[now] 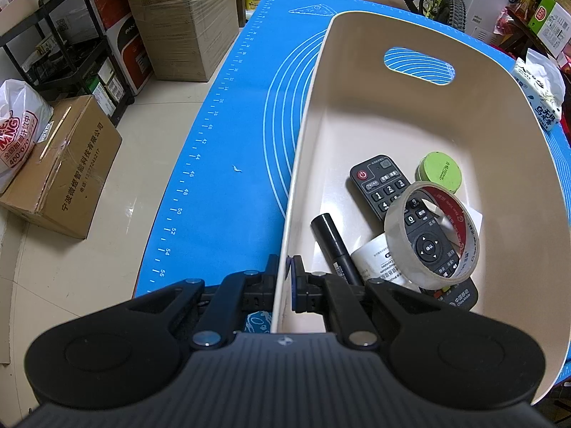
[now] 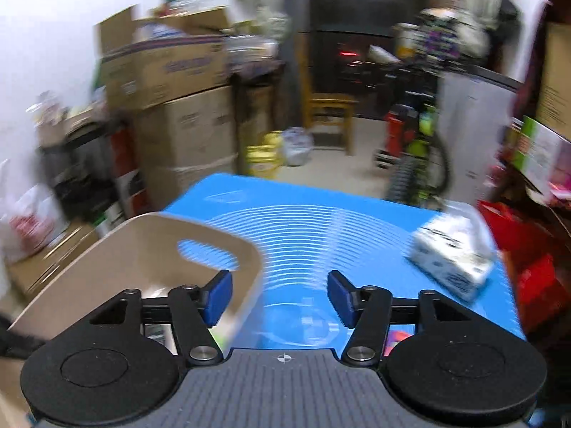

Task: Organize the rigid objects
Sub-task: 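Move right tool to the orange-purple toy and grasp it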

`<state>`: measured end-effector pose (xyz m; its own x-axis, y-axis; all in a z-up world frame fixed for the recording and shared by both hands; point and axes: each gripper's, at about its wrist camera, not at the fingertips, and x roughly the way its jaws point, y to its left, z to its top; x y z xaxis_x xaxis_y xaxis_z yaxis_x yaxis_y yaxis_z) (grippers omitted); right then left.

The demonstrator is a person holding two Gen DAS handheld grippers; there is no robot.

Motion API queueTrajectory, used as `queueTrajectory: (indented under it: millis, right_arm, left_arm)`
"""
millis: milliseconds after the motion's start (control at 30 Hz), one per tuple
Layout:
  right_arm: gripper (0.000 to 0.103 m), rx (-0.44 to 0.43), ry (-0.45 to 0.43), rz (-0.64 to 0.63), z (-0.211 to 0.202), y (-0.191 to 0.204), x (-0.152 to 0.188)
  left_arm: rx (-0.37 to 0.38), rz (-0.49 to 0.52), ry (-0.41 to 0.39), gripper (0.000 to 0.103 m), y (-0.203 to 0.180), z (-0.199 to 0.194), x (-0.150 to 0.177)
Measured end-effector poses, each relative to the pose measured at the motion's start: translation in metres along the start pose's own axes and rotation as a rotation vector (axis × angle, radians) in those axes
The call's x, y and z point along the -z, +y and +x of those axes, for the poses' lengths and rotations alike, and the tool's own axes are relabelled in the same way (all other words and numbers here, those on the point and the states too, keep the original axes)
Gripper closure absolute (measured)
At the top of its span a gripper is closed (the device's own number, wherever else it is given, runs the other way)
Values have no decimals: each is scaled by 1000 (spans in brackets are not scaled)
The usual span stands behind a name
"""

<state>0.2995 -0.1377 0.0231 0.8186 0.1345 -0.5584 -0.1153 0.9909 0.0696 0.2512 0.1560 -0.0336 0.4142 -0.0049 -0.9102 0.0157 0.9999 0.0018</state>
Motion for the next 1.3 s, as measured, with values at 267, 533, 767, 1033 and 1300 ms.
queueTrajectory:
  millis: [267, 533, 767, 1033, 1300]
  right_arm:
    - [18, 134, 63, 103, 36, -55, 30]
    - [3, 216, 112, 152, 71, -86, 48]
    - [2, 267, 210, 142, 104, -95, 59]
    - [4, 285, 288, 155, 129, -96, 69]
    - [30, 261, 279, 165, 129, -91, 77]
  left_arm:
    - [-2, 2, 0, 95, 1, 0, 0]
    - [-4, 2, 0, 95, 2, 0, 0]
    - [-5, 4, 1, 95, 1, 0, 0]
    - [-10, 7, 1, 95, -1, 0, 0]
    - [-9, 8, 1, 95, -1, 0, 0]
